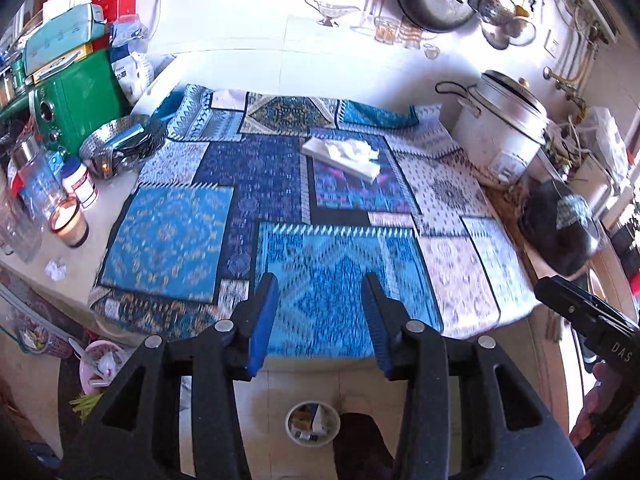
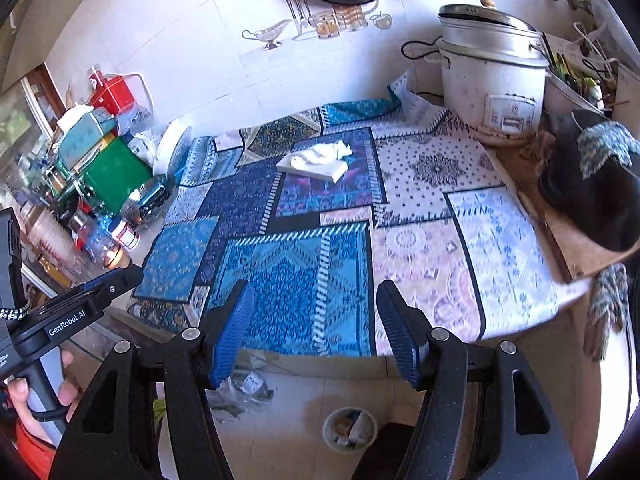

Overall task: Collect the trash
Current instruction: 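Raise both open tools back toward the counter, then pinch the white tissue with the right tool, lifting it off the white box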

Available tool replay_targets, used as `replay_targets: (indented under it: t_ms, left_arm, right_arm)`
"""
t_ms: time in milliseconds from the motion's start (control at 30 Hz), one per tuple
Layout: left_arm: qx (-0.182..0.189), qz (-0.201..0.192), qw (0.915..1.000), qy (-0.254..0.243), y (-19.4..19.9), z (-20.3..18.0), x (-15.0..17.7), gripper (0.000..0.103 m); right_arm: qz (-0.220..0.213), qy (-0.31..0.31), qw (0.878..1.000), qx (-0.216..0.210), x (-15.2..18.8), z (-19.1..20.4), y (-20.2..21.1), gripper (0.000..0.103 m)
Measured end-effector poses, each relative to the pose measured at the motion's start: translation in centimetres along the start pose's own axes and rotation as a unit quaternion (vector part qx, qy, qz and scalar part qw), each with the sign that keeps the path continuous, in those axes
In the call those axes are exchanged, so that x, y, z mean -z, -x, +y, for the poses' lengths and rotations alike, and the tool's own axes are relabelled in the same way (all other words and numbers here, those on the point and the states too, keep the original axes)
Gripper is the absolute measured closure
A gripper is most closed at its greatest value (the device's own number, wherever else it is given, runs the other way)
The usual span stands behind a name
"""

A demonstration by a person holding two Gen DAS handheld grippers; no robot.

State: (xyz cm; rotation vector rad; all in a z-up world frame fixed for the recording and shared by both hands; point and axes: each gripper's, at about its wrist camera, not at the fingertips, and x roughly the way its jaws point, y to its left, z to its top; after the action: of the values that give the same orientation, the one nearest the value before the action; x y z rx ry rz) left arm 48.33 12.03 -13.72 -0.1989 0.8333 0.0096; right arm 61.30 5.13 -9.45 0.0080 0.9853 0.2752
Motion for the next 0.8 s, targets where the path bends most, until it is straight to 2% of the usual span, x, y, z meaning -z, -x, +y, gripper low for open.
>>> replay_targets:
  t_ms: [167,267,433,567,800]
  left_arm:
    - [-0.026,-0.008,0.9990,0.035,-4.6,-1.1,-5.1,0.060]
    - [-0.047,0.009,0.9974,0.054,-8.0,-1.9,-8.0,0.060]
    - [-0.068,0.019,0.9935,0.089,-13.7,-2.8,-12.3,0.059]
    - [-0.074,0.046,0.9893,0.117,-18.0,-2.8,-14.1,0.059]
    - [-0.116,0.076,0.9835,0.115,-23.4,-2.2,-15.5,0.059]
  right_arm:
    - [0.000,0.036,0.999,-0.034,-6.6,-1.8,-4.3,0.039]
    - [0.031,0.058,0.996,-0.057,-11.1,-2.9,-8.5,0.039]
    - [0.075,0.092,0.989,-0.087,-16.3,-4.2,-16.4,0.039]
    - [0.117,0.098,0.983,-0.102,-18.7,-4.5,-23.5,0.039]
    - [0.172,0.098,0.971,-0.134,-20.8,-4.1,-33.4,0.039]
